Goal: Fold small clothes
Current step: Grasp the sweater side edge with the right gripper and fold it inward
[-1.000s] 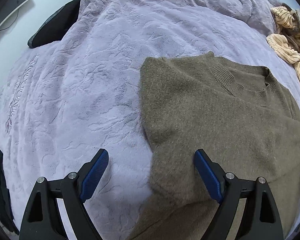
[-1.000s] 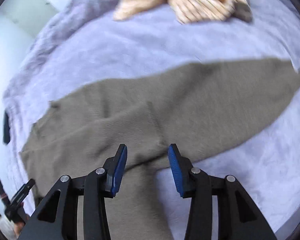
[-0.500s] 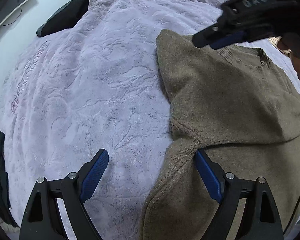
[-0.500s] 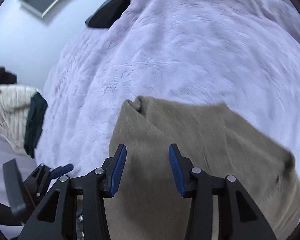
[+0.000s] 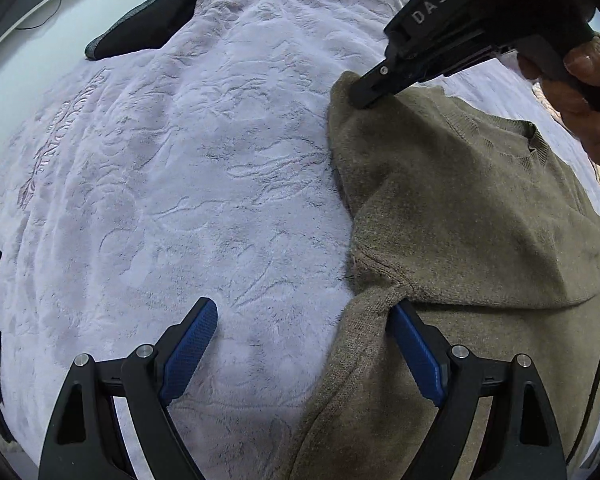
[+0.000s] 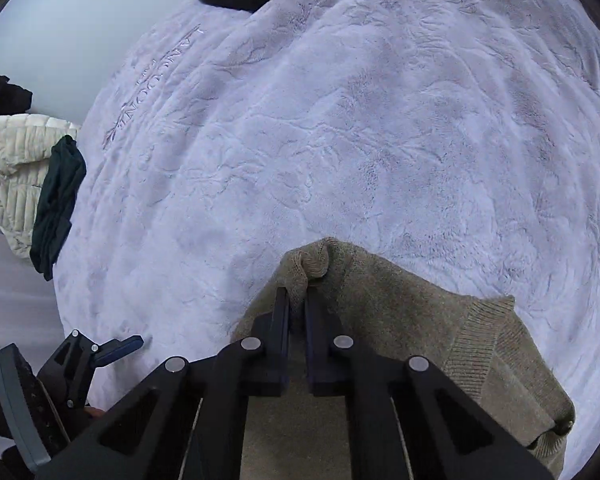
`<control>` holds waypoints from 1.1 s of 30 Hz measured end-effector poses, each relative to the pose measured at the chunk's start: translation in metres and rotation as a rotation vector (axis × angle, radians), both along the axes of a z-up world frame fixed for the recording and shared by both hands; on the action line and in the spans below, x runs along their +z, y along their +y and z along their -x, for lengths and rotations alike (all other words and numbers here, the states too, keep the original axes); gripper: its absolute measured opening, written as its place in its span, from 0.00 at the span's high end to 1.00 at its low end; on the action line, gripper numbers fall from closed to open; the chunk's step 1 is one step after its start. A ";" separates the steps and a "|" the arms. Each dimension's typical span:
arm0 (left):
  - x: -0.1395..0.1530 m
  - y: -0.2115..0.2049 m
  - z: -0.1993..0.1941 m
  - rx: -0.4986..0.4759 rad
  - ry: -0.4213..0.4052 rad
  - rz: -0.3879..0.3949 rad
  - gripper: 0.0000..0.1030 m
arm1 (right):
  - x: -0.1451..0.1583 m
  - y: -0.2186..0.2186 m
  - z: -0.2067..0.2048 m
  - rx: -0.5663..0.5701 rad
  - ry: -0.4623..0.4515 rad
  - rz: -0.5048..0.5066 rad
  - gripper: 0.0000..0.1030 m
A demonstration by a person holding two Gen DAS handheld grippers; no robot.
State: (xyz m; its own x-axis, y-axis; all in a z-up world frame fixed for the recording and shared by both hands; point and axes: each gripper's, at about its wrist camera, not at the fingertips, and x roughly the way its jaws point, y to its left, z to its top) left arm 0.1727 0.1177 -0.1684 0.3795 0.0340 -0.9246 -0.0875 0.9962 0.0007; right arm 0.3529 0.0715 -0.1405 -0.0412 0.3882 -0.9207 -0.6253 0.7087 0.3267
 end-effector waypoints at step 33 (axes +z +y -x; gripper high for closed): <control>-0.001 -0.052 -0.086 -0.094 -0.009 -0.030 0.14 | -0.001 -0.316 0.132 -0.863 0.003 0.166 0.67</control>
State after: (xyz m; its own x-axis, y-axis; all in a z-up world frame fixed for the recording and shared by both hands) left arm 0.2582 0.0659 -0.1690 0.3902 0.0257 -0.9204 0.0059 0.9995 0.0304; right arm 0.2204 -0.2449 -0.1412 0.2026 0.1461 -0.9683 0.1510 0.9723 0.1783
